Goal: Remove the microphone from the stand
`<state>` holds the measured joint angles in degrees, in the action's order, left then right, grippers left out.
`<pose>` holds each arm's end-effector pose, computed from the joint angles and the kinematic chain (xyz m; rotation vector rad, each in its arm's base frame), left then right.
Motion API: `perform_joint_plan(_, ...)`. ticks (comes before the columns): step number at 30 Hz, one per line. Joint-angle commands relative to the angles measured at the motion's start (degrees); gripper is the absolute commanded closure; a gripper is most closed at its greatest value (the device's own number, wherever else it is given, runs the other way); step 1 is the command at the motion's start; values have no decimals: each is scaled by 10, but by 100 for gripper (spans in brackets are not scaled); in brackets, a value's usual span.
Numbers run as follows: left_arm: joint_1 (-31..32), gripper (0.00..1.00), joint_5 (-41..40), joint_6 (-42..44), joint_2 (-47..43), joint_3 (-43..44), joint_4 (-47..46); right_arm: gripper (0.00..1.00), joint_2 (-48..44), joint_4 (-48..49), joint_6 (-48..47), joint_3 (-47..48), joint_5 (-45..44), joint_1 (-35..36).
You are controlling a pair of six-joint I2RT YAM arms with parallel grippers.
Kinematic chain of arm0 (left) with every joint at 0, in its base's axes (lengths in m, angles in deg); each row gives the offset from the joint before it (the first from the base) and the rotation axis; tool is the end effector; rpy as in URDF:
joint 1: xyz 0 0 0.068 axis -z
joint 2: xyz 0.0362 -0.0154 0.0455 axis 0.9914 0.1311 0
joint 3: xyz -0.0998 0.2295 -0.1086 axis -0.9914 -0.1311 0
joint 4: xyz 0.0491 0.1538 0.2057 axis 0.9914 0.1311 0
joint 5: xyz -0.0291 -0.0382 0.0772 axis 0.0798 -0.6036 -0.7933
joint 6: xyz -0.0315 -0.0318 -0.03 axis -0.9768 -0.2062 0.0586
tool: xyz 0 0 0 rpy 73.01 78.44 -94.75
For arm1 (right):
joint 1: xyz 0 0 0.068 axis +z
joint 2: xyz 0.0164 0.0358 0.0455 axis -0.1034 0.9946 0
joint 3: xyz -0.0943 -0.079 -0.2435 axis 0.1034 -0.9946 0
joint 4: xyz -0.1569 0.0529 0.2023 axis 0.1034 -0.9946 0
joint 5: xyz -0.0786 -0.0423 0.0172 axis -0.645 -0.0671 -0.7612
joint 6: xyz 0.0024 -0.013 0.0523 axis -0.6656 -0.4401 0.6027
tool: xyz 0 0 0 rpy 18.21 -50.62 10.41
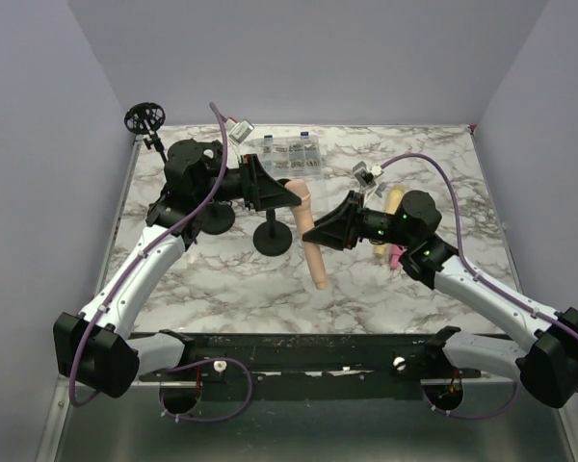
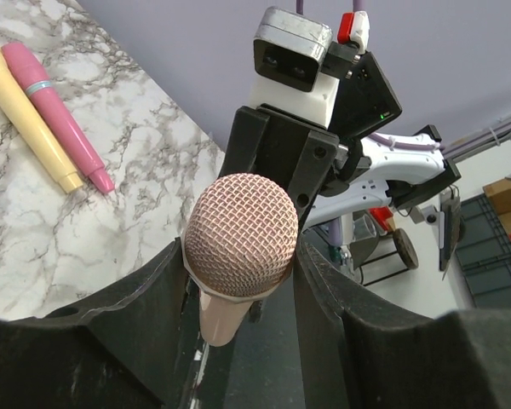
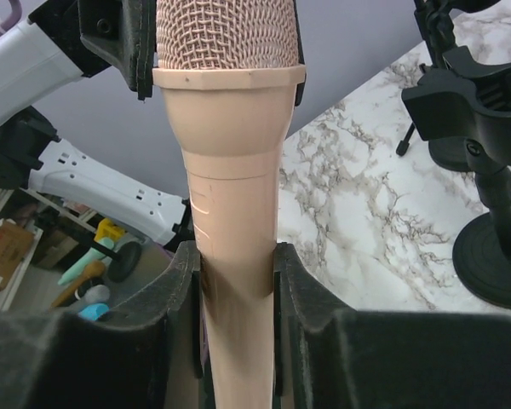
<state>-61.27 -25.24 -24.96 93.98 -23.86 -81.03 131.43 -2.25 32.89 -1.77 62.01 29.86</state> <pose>0.2413 -0.1264 0.3953 0.4822 1.8142 -1.7197 0.1945 0.1687 0.3296 -0.6311 1.6039 1.4873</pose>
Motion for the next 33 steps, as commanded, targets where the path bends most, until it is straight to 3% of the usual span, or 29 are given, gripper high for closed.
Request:
perform_joint_plan(1,9,87,24,-6,-1,1,-15,90,-3,-7,-13,4,-9,4)
perform_joint_plan(2,9,74,27,-5,-1,2,-13,99,-6,-17,-20,7,-19,3)
perform_joint_plan(4,8,45,36,-2,-5,2,-17,99,-13,-42,-34,9,-39,3)
perform_joint_plan(7,8,14,32,22,-19,4,-1,99,-33,-87,-53,11,-82,3)
perform_joint_plan(9,6,3,10,63,-29,16,47,99,-50,-110,-63,7,-124,3)
perform_joint_plan(12,4,1,-38,115,-39,39,123,99,-72,-160,-84,9,-187,3)
perform_joint_plan(17,1,1,-87,142,-49,45,165,99,-77,-241,-124,27,-296,3)
perform_joint_plan(22,0,1,-132,174,-65,54,200,99,-29,-394,-123,71,-599,-7)
perform_joint_plan(24,0,1,-136,176,-71,51,198,99,5,-447,-113,92,-664,-35)
perform_joint_plan(33,-1,1,-110,145,-73,35,159,99,105,-507,-138,109,-812,-151)
